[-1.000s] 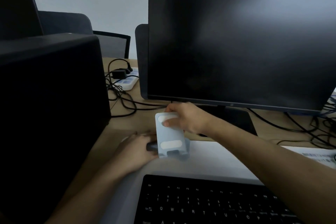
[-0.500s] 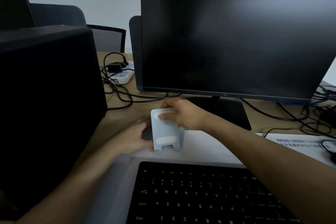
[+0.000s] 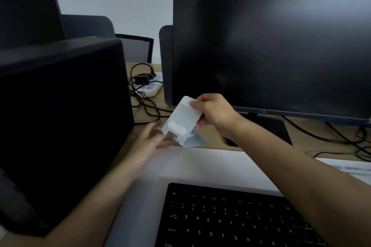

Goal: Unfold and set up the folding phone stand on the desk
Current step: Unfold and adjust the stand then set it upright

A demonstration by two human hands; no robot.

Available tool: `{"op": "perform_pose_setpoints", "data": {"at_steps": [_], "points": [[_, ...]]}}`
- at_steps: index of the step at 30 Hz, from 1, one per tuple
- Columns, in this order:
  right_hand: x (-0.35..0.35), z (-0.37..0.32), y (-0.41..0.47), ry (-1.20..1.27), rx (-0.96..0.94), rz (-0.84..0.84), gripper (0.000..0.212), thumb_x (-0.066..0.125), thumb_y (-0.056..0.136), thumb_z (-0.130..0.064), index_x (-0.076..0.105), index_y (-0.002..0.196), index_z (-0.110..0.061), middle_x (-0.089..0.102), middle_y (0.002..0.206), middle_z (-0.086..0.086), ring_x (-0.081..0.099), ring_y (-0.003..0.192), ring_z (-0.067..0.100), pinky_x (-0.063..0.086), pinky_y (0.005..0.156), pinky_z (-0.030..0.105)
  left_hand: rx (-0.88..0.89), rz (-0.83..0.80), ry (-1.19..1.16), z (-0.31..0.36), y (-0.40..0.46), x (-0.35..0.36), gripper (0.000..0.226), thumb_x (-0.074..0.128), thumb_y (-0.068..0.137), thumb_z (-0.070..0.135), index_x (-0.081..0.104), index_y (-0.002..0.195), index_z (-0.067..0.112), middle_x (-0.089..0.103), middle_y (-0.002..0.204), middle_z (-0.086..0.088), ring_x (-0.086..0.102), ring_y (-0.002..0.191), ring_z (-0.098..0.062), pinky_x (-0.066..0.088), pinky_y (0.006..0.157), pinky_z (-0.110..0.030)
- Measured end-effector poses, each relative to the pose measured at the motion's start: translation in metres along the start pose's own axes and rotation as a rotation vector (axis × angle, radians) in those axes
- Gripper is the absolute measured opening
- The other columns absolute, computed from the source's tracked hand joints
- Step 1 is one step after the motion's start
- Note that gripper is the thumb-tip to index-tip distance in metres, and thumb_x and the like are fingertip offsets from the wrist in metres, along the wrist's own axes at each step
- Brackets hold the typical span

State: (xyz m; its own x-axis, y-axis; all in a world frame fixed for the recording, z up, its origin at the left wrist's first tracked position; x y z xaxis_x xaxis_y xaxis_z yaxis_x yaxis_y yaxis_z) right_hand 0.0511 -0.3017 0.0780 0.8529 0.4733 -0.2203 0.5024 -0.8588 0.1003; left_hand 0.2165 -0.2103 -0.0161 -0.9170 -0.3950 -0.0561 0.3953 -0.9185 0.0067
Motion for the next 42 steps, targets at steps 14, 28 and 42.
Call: {"op": "perform_pose_setpoints", "data": {"at_steps": [14, 28, 42], "points": [[0.026, 0.037, -0.002, -0.095, 0.167, -0.005, 0.010, 0.062, 0.091, -0.012, 0.058, 0.096, -0.004, 0.067, 0.088, 0.018, 0.072, 0.067, 0.030, 0.062, 0.058, 0.038, 0.195, 0.205, 0.564, -0.001, 0.002, -0.007, 0.026, 0.055, 0.093, 0.018, 0.064, 0.117, 0.020, 0.069, 0.108, 0.000, 0.059, 0.088, -0.010, 0.040, 0.070, -0.018], [0.025, 0.042, 0.000, -0.342, 0.075, -0.148, 0.029, 0.064, 0.088, -0.032, 0.062, 0.110, -0.013, 0.073, 0.095, 0.010, 0.073, 0.080, 0.022, 0.060, 0.067, 0.040, 0.155, -0.182, 0.611, -0.012, 0.006, 0.014, 0.112, 0.080, 0.034, 0.070, 0.019, 0.127, 0.062, 0.052, 0.124, 0.020, 0.053, 0.118, -0.012, 0.047, 0.099, -0.042], [-0.010, 0.038, -0.019, -0.247, 0.050, -0.097, 0.023, 0.057, 0.091, -0.045, 0.065, 0.095, -0.024, 0.073, 0.089, 0.004, 0.071, 0.081, 0.016, 0.060, 0.067, 0.032, 0.118, -0.231, 0.521, -0.012, 0.008, -0.010, 0.110, 0.088, 0.061, 0.031, 0.021, 0.149, 0.029, 0.052, 0.122, 0.015, 0.055, 0.099, 0.004, 0.038, 0.077, -0.006]]}}
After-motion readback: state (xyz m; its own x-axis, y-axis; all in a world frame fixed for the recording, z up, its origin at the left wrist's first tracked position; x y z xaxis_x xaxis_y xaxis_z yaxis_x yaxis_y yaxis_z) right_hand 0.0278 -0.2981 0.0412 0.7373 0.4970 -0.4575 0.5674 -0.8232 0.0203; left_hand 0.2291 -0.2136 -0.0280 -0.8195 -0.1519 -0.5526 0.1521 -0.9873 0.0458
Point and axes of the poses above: each hand's wrist, its own y-axis towards the middle knuckle, its own x-axis out of the palm, z = x × y, the point moved 3 cm from there along y, towards the middle knuckle
